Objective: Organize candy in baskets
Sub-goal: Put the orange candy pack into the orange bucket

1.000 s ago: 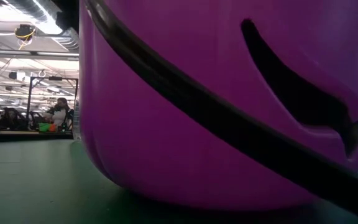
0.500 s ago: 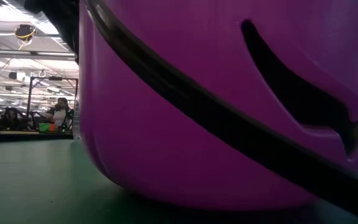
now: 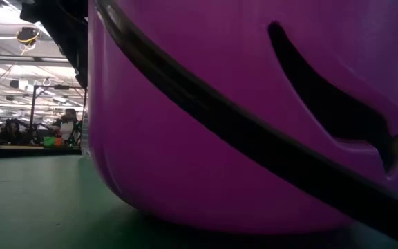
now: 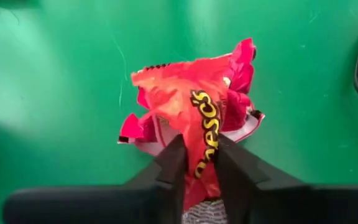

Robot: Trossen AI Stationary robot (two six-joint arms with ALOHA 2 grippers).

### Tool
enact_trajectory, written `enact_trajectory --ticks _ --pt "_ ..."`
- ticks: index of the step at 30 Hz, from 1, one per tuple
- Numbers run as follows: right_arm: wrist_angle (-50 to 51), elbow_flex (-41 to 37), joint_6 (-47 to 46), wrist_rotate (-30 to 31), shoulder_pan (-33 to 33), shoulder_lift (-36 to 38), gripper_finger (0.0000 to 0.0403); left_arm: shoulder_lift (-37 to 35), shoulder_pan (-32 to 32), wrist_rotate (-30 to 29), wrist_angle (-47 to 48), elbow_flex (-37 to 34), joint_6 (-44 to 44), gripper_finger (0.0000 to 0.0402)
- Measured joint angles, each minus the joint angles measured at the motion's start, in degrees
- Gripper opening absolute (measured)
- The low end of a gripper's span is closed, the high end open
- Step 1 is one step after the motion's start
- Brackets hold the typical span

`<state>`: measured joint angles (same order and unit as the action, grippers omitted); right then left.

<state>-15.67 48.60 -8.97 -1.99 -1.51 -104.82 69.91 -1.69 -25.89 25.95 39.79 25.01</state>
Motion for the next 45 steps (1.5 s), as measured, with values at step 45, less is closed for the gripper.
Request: enact_trajectory --ticks 45 --pt "45.6 -3.3 3.7 18.3 32.7 48.9 0.0037 0.0 -2.8 -1.9 -0.2 0.0 0.0 0.0172"
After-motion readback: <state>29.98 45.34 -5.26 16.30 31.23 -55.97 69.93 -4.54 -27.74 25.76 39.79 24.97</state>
